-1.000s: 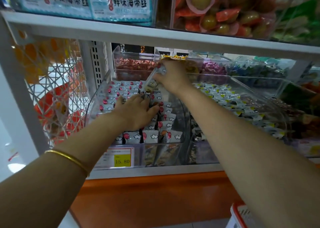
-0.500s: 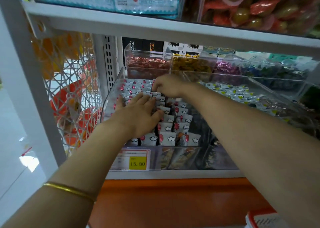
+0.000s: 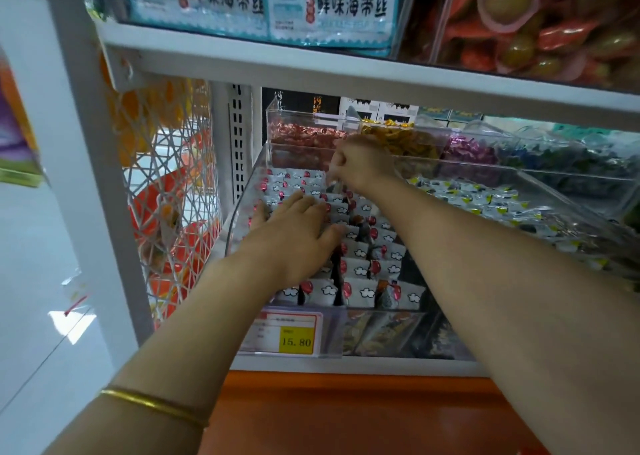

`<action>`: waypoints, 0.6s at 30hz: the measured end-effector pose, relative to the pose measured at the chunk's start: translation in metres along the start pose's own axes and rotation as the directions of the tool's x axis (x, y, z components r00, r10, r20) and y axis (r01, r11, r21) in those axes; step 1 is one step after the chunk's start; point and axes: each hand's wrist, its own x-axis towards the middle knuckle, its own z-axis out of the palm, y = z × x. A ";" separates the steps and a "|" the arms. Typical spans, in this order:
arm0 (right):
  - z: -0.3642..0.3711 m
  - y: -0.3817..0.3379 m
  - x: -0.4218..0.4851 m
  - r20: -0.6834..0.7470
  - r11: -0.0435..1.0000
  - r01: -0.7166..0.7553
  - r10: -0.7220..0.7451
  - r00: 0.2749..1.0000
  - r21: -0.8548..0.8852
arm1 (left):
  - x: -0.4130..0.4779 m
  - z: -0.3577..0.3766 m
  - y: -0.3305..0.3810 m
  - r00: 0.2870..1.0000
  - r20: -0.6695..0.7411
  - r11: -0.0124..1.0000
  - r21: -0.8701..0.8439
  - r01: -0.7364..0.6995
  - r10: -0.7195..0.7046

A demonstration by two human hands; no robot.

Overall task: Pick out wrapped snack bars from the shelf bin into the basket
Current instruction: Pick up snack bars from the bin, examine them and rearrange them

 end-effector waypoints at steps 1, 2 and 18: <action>-0.007 0.000 -0.001 -0.033 0.987 -0.061 0.066 0.997 0.149 | -0.002 -0.002 -0.001 0.999 -0.043 0.999 -0.033 -0.001 0.000; -0.015 -0.001 -0.004 -0.087 0.962 -0.100 0.126 0.988 0.255 | -0.004 -0.005 -0.001 0.996 -0.095 0.997 -0.076 -0.004 -0.003; -0.080 -0.028 -0.196 0.254 -0.211 -0.168 0.501 0.828 0.963 | -0.076 -0.024 0.033 0.962 -0.018 0.259 -0.964 0.055 -0.272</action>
